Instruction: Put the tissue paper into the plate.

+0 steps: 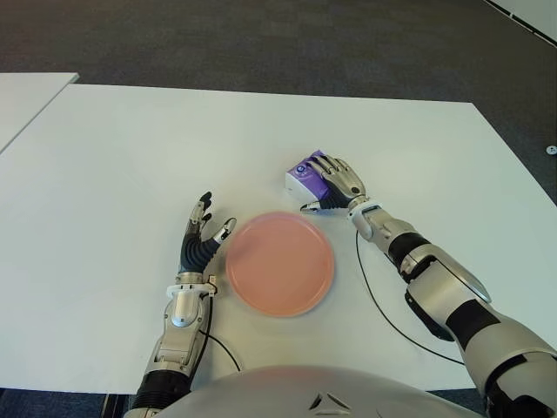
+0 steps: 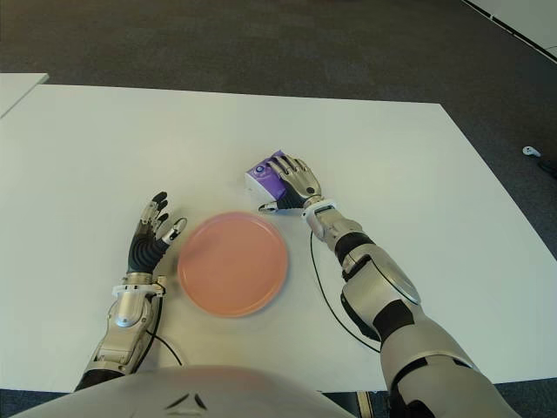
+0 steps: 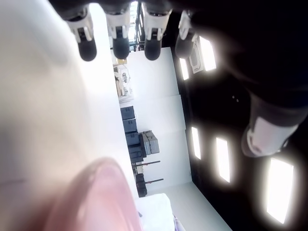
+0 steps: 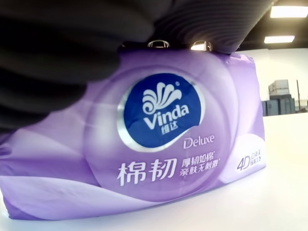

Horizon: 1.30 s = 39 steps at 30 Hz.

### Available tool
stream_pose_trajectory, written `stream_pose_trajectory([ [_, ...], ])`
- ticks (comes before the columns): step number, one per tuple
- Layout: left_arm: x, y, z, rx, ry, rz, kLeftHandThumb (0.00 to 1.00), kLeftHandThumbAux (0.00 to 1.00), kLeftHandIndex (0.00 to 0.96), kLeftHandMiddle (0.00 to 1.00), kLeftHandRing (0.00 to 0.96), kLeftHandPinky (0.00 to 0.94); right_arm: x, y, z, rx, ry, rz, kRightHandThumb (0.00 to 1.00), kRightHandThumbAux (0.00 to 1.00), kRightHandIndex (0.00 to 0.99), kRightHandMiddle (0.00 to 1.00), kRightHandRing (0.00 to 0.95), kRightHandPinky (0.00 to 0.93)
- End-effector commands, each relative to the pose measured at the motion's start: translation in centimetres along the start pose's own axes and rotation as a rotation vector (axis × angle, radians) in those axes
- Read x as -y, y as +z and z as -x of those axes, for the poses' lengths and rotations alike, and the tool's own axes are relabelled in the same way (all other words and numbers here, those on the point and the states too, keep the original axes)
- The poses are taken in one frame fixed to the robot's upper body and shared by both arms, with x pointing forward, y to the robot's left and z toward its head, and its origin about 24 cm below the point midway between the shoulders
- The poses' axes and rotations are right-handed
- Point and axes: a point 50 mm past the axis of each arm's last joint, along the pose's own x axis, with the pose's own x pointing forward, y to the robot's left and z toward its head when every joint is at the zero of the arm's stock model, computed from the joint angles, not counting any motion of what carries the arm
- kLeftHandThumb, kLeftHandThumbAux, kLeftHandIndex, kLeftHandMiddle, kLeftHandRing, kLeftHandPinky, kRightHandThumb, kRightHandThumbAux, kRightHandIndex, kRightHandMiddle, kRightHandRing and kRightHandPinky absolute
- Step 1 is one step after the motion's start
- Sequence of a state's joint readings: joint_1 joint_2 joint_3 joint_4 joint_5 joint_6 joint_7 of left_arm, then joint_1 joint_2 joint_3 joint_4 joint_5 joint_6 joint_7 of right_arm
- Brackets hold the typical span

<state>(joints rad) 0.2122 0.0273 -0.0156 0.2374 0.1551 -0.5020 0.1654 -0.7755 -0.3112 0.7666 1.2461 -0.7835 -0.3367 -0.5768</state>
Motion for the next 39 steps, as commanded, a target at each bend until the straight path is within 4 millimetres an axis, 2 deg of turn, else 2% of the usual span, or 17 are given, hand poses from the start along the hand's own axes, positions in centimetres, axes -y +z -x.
stream_pose_trajectory([
  [1, -0.3, -0.3, 0.4, -0.019, -0.009, -0.01, 0.0, 0.545, 0.0, 0.0, 0.0, 0.0, -6.9, 0.5, 4.9, -0.04, 0.3, 0.026, 0.098, 0.428, 0.0, 0.0, 0.0, 0.0],
  [10, -0.2, -0.2, 0.6, -0.031, 0.002, -0.007, 0.0, 0.541, 0.0, 0.0, 0.0, 0.0, -6.8, 0.2, 4.9, -0.102, 0.236, 0.07, 0.086, 0.463, 0.0, 0.039, 0.003, 0.0],
  [16, -0.2, -0.2, 0.6, -0.029, -0.003, -0.005, 0.0, 0.532, 0.0, 0.0, 0.0, 0.0, -6.6, 0.0, 4.9, -0.135, 0.215, 0.04, 0.137, 0.468, 0.0, 0.079, 0.038, 0.0],
  [21, -0.2, -0.1, 0.6, -0.025, -0.005, -0.005, 0.0, 0.528, 0.0, 0.0, 0.0, 0.0, -6.4, -0.6, 5.0, -0.179, 0.195, 0.013, 0.339, 0.422, 0.027, 0.128, 0.092, 0.043],
  [22, -0.2, -0.1, 0.6, -0.025, -0.006, -0.005, 0.0, 0.528, 0.0, 0.0, 0.0, 0.0, -6.5, -0.7, 5.0, -0.19, 0.19, 0.014, 0.354, 0.419, 0.029, 0.131, 0.097, 0.046],
  [25, -0.2, -0.1, 0.6, -0.026, -0.009, -0.001, 0.0, 0.527, 0.0, 0.0, 0.0, 0.0, -6.6, -0.8, 5.2, -0.214, 0.184, 0.022, 0.471, 0.404, 0.058, 0.172, 0.148, 0.127],
  [28, -0.2, -0.1, 0.6, -0.027, -0.006, 0.002, 0.0, 0.528, 0.0, 0.0, 0.0, 0.0, -6.5, -0.8, 5.2, -0.225, 0.149, 0.029, 0.541, 0.407, 0.077, 0.2, 0.187, 0.193],
  [30, -0.2, -0.1, 0.5, -0.027, -0.001, 0.002, 0.0, 0.531, 0.0, 0.0, 0.0, 0.0, -6.5, -0.7, 5.3, -0.237, 0.12, 0.034, 0.636, 0.416, 0.115, 0.245, 0.246, 0.282],
  [32, -0.2, -0.1, 0.5, -0.027, 0.003, 0.002, 0.0, 0.536, 0.0, 0.0, 0.0, 0.0, -6.5, -0.7, 5.5, -0.248, 0.095, 0.038, 0.707, 0.426, 0.198, 0.33, 0.337, 0.362],
  [33, -0.2, -0.1, 0.5, -0.027, 0.004, 0.001, 0.0, 0.539, 0.0, 0.0, 0.0, 0.0, -6.5, -0.8, 5.5, -0.251, 0.086, 0.039, 0.75, 0.437, 0.252, 0.396, 0.412, 0.412],
  [34, -0.2, -0.2, 0.6, -0.027, 0.005, 0.001, 0.0, 0.54, 0.0, 0.0, 0.0, 0.0, -6.5, -0.7, 5.5, -0.254, 0.076, 0.038, 0.765, 0.44, 0.271, 0.419, 0.439, 0.43],
  [36, -0.2, -0.2, 0.6, -0.028, 0.006, 0.001, 0.0, 0.543, 0.0, 0.0, 0.0, 0.0, -6.5, -0.7, 5.6, -0.26, 0.062, 0.036, 0.879, 0.543, 0.33, 0.46, 0.516, 0.487],
  [39, -0.3, -0.2, 0.6, -0.026, 0.006, 0.001, 0.0, 0.546, 0.0, 0.0, 0.0, 0.0, -6.7, -0.7, 5.8, -0.274, 0.046, 0.027, 0.96, 0.618, 0.351, 0.45, 0.507, 0.507],
])
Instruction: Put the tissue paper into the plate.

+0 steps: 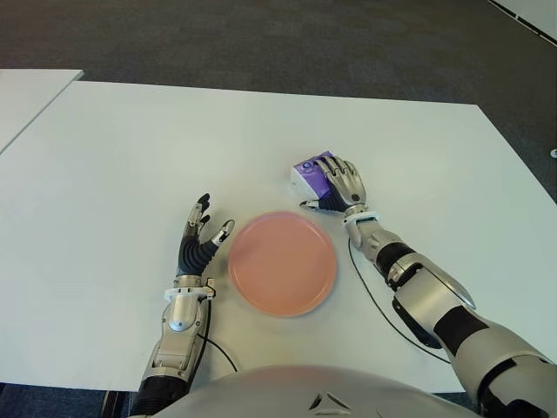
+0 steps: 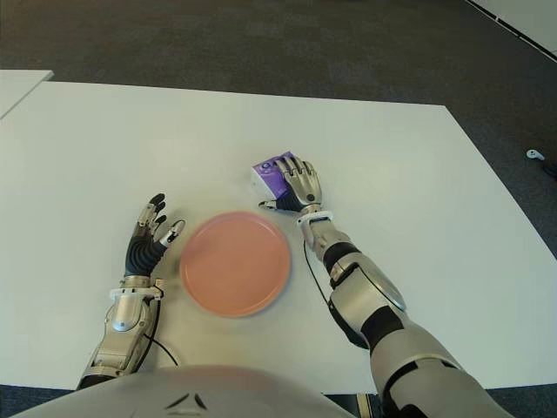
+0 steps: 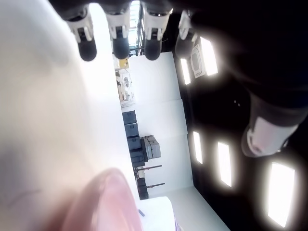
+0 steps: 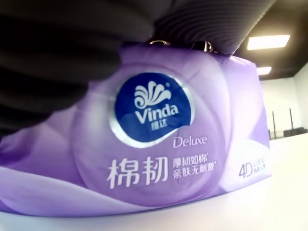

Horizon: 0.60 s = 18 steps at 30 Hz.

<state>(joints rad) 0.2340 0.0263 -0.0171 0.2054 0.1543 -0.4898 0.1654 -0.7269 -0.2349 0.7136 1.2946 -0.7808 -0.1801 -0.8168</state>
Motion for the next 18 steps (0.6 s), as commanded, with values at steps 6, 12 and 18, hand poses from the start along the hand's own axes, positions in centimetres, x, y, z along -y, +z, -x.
stream_pose_trajectory([
  [6, -0.23, -0.36, 0.43, -0.022, -0.002, -0.002, 0.0, 0.548, 0.0, 0.0, 0.0, 0.0, -4.71, -1.77, 5.88, -0.138, 0.244, 0.026, 0.995, 0.667, 0.344, 0.449, 0.495, 0.491],
  [12, -0.35, -0.45, 0.42, -0.025, 0.0, -0.003, 0.0, 0.542, 0.0, 0.0, 0.0, 0.0, -4.73, -1.88, 5.99, -0.166, 0.234, 0.006, 0.999, 0.672, 0.357, 0.441, 0.485, 0.494],
  [18, -0.31, -0.5, 0.33, -0.029, 0.014, -0.008, 0.0, 0.536, 0.0, 0.0, 0.0, 0.0, -4.38, -2.03, 6.08, -0.164, 0.158, 0.018, 0.971, 0.666, 0.362, 0.477, 0.525, 0.702],
])
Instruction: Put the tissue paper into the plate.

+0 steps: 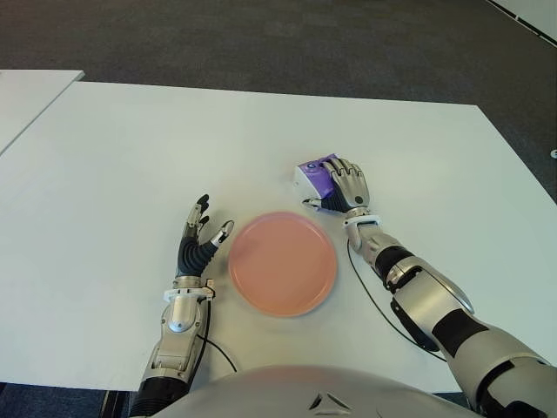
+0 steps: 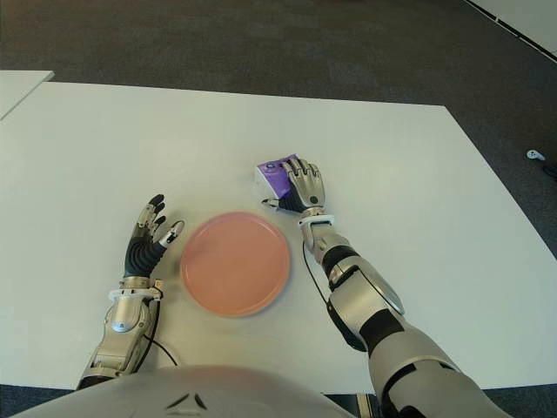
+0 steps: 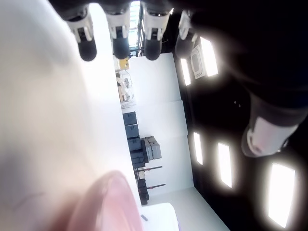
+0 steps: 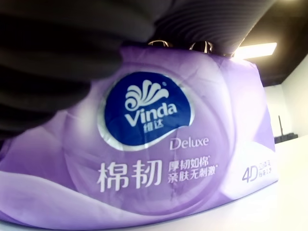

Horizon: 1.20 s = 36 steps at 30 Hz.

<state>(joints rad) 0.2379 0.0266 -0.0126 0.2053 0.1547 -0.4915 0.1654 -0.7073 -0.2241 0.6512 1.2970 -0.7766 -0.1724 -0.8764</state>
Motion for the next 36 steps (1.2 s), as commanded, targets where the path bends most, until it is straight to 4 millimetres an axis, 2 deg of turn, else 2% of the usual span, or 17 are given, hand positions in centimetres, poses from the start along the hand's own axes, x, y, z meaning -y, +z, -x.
stream_pose_trajectory([
  [1, -0.16, -0.43, 0.24, -0.028, 0.01, -0.007, 0.0, 0.537, 0.0, 0.0, 0.0, 0.0, -3.88, -2.27, 5.81, -0.1, 0.209, 0.068, 0.967, 0.666, 0.363, 0.481, 0.528, 0.726],
  [3, -0.13, -0.44, 0.25, -0.032, 0.01, -0.008, 0.0, 0.537, 0.0, 0.0, 0.0, 0.0, -3.79, -2.32, 5.8, -0.091, 0.197, 0.077, 0.957, 0.664, 0.367, 0.491, 0.535, 0.784],
  [6, -0.08, -0.46, 0.29, -0.039, 0.009, -0.006, 0.0, 0.535, 0.0, 0.0, 0.0, 0.0, -3.63, -2.39, 5.76, -0.071, 0.179, 0.092, 0.953, 0.663, 0.369, 0.496, 0.535, 0.811],
  [16, -0.01, -0.35, 0.33, -0.032, 0.006, -0.005, 0.0, 0.535, 0.0, 0.0, 0.0, 0.0, -3.31, -2.47, 5.68, -0.048, 0.133, 0.099, 0.951, 0.661, 0.375, 0.504, 0.531, 0.822],
  [17, -0.02, -0.34, 0.31, -0.031, 0.006, -0.005, 0.0, 0.534, 0.0, 0.0, 0.0, 0.0, -3.28, -2.47, 5.68, -0.046, 0.129, 0.099, 0.916, 0.668, 0.381, 0.516, 0.647, 0.828],
  [19, 0.0, -0.32, 0.3, -0.03, 0.006, -0.005, 0.0, 0.534, 0.0, 0.0, 0.0, 0.0, -3.22, -2.51, 5.66, -0.043, 0.122, 0.102, 0.885, 0.674, 0.387, 0.526, 0.75, 0.833],
  [21, 0.02, -0.31, 0.29, -0.03, 0.006, -0.004, 0.0, 0.533, 0.0, 0.0, 0.0, 0.0, -3.17, -2.54, 5.64, -0.039, 0.117, 0.106, 0.866, 0.678, 0.391, 0.533, 0.813, 0.837],
  [26, 0.04, -0.32, 0.24, -0.036, 0.008, 0.004, 0.0, 0.537, 0.0, 0.0, 0.0, 0.0, -3.0, -2.6, 5.55, -0.023, 0.099, 0.118, 0.854, 0.68, 0.393, 0.536, 0.85, 0.839],
  [36, 0.08, -0.33, 0.25, -0.039, 0.004, 0.007, 0.0, 0.546, 0.0, 0.0, 0.0, 0.0, -2.9, -2.68, 5.54, -0.014, 0.091, 0.125, 0.853, 0.68, 0.394, 0.538, 0.86, 0.847],
])
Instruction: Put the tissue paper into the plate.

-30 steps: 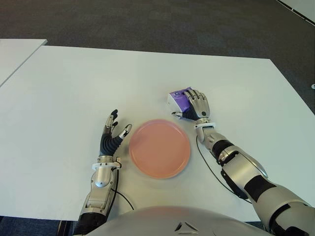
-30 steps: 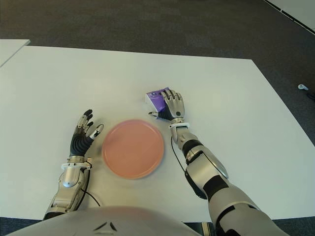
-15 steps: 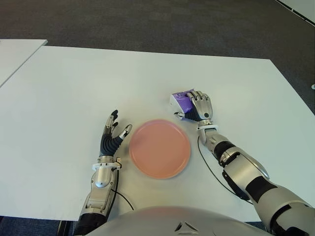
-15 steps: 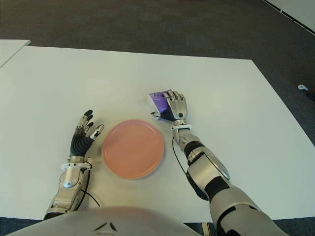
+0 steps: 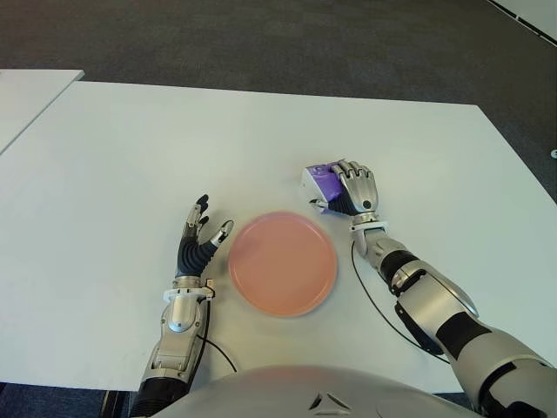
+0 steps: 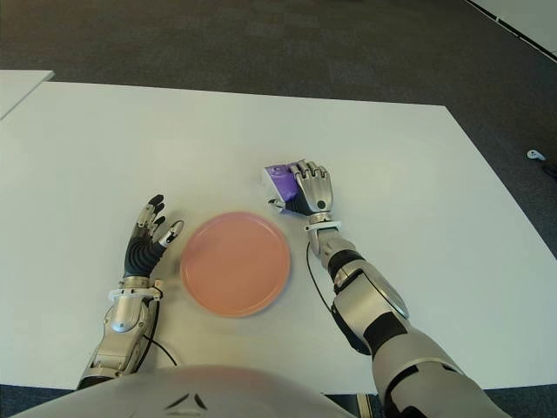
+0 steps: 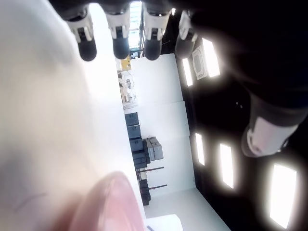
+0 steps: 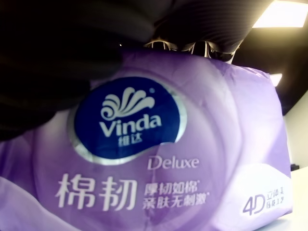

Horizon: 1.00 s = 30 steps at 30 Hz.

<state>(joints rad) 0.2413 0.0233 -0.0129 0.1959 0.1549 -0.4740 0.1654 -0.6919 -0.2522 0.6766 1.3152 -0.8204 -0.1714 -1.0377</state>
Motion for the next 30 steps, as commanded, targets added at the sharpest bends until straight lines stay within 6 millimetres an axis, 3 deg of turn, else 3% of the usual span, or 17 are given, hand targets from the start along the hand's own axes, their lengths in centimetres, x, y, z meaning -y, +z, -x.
stream_pose_trajectory([
  [1, 0.0, -0.3, 0.2, -0.026, 0.0, 0.008, 0.0, 0.546, 0.0, 0.0, 0.0, 0.0, -2.8, -1.3, 5.0, -0.034, 0.21, 0.056, 0.853, 0.68, 0.394, 0.538, 0.86, 0.847],
  [23, 0.0, -0.5, -0.2, -0.021, -0.006, 0.011, 0.0, 0.537, 0.0, 0.0, 0.0, 0.0, -2.1, -1.8, 4.4, -0.066, 0.131, 0.027, 0.854, 0.679, 0.398, 0.54, 0.87, 0.855],
  [30, 0.0, -0.6, -0.3, -0.023, 0.0, -0.002, 0.0, 0.531, 0.0, 0.0, 0.0, 0.0, -1.4, -2.1, 3.3, -0.102, 0.09, -0.018, 0.853, 0.679, 0.397, 0.537, 0.869, 0.85],
])
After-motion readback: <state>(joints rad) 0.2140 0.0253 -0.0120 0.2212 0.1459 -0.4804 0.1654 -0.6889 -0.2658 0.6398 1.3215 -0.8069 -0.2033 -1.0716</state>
